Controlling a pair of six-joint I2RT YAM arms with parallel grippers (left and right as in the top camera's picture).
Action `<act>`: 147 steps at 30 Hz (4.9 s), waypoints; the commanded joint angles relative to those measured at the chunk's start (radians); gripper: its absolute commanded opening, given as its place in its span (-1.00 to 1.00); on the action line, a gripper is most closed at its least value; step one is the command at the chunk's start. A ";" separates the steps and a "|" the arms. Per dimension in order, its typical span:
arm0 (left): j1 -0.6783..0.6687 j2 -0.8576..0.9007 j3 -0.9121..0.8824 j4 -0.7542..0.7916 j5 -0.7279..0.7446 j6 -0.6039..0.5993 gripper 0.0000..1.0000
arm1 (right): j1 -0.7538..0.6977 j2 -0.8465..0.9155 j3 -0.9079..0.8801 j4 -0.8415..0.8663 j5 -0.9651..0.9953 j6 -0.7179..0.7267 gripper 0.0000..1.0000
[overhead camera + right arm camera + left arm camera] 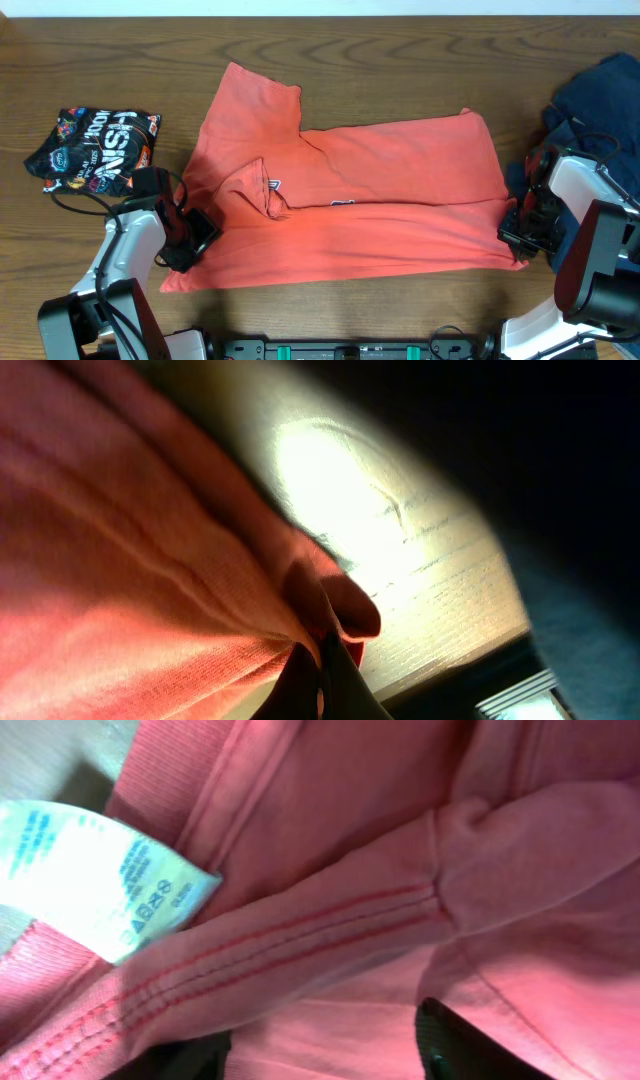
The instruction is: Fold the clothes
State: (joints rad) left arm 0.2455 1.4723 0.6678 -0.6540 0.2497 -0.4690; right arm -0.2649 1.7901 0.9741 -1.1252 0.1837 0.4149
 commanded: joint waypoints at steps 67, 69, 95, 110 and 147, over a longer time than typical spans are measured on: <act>-0.196 0.596 0.801 0.208 0.217 0.359 -0.84 | 0.144 0.005 0.203 0.742 -0.270 -0.269 0.48; -0.196 0.564 0.801 0.186 0.218 0.359 -0.85 | 0.150 0.024 0.203 0.781 -0.270 -0.266 0.48; -0.196 0.472 0.800 -0.006 0.211 0.333 -0.85 | 0.194 0.309 0.203 1.109 -0.293 -0.182 -0.98; -0.097 0.267 0.800 -0.285 0.210 0.318 -0.88 | 0.138 0.012 0.210 0.722 -0.254 -0.215 -0.98; 0.018 0.216 0.495 -0.803 0.180 0.462 -0.85 | 0.104 -0.183 0.207 -0.149 0.075 -0.153 -0.72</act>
State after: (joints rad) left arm 0.2592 1.6943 1.1831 -1.4536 0.4625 -0.0242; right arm -0.1432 1.6123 1.1820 -1.2594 0.2367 0.2497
